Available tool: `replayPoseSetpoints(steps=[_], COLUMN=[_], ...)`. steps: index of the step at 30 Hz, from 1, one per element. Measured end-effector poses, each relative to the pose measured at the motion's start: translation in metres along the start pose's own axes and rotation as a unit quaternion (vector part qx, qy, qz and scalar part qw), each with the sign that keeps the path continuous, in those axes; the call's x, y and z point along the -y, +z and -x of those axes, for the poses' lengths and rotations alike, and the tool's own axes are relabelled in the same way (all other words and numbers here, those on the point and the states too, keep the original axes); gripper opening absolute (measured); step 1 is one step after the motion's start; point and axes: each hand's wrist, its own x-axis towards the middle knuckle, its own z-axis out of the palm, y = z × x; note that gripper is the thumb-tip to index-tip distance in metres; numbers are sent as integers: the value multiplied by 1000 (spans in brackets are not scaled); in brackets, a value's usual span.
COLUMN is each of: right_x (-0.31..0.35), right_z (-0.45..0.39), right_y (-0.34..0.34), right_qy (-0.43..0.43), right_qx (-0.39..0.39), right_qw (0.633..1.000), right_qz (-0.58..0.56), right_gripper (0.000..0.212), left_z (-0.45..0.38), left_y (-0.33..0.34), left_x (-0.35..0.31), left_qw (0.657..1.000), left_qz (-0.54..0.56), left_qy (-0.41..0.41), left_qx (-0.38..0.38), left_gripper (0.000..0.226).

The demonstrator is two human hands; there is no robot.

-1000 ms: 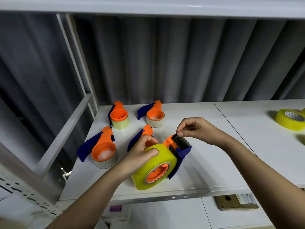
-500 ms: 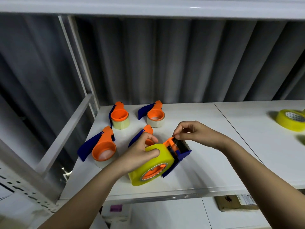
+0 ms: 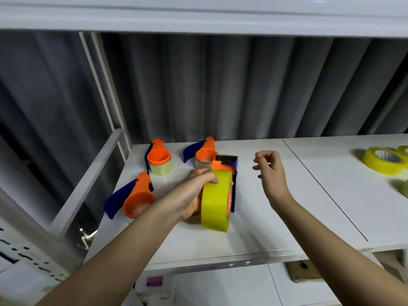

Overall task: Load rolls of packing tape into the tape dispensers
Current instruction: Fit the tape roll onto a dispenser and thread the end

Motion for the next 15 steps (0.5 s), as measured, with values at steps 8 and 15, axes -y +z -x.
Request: replayPoseSetpoints(steps=[8, 15], right_x=[7, 9], right_z=[44, 51], right_y=[10, 15], right_qy=[17, -42], right_qx=[139, 20], right_qw=[988, 965], right_qz=[69, 260], right_gripper=[30, 87], left_z=[-43, -68], left_y=[35, 57], left_x=[-8, -5], left_qw=[993, 991], left_qz=[65, -31], left_qy=[77, 73], left_qx=[-64, -112], left_gripper=[46, 60])
